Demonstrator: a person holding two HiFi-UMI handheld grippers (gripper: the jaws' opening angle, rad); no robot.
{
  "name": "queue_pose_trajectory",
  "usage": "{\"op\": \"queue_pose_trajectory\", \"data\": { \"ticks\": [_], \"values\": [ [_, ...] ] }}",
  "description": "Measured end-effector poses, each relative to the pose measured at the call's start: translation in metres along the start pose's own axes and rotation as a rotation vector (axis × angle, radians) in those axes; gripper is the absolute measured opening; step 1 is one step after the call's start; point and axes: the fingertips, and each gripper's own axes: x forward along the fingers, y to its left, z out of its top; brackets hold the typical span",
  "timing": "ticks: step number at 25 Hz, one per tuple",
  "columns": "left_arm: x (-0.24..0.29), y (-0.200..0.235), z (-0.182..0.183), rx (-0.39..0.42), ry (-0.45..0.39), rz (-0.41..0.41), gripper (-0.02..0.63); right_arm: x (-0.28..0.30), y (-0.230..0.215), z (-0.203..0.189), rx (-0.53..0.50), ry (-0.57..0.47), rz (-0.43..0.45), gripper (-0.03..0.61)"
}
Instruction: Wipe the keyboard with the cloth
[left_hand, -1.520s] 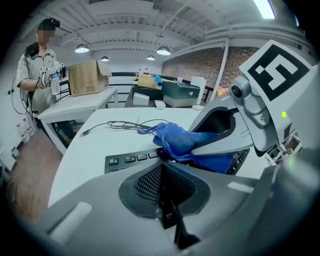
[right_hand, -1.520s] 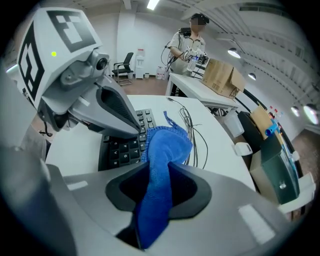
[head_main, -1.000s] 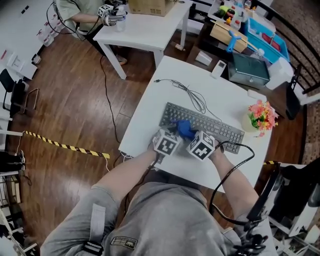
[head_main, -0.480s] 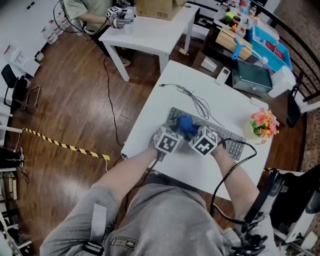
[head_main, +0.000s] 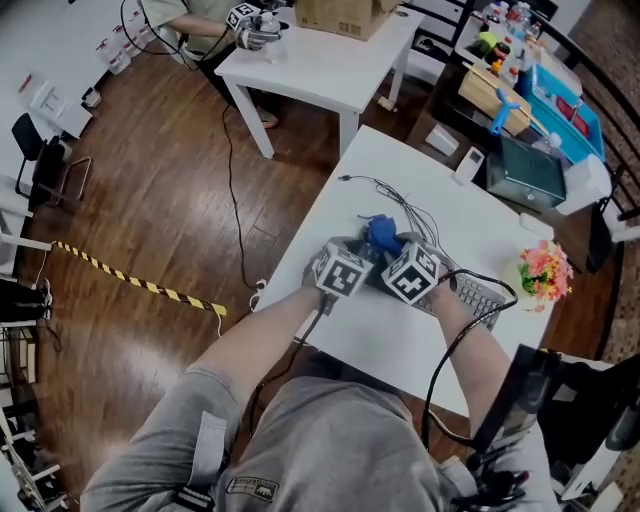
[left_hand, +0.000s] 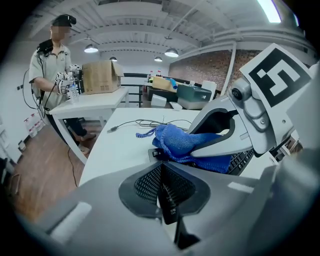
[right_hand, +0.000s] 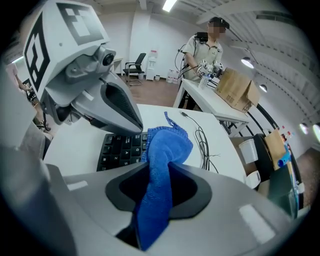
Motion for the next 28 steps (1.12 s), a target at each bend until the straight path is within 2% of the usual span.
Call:
{"op": "queue_pose_trajectory", "data": {
  "ticks": [18, 23, 28],
  "values": [
    [-0.031, -0.039, -0.080, -0.032, 0.055, -0.026, -0.006, -0.017, 0.114, -0.015, -0.089, -0.031, 0.139, 0.112],
    [-0.033, -0.036, -0.080, -0.024, 0.057, -0.020, -0.006, -0.018, 0.112, -0.014, -0.098, -0.021, 0.145, 0.112],
    [-0.030, -0.016, -0.047, -0.027, 0.012, 0.009, -0.006, -0.014, 0.065, 0.004, -0.057, -0.040, 0.066, 0.112]
  ]
}}
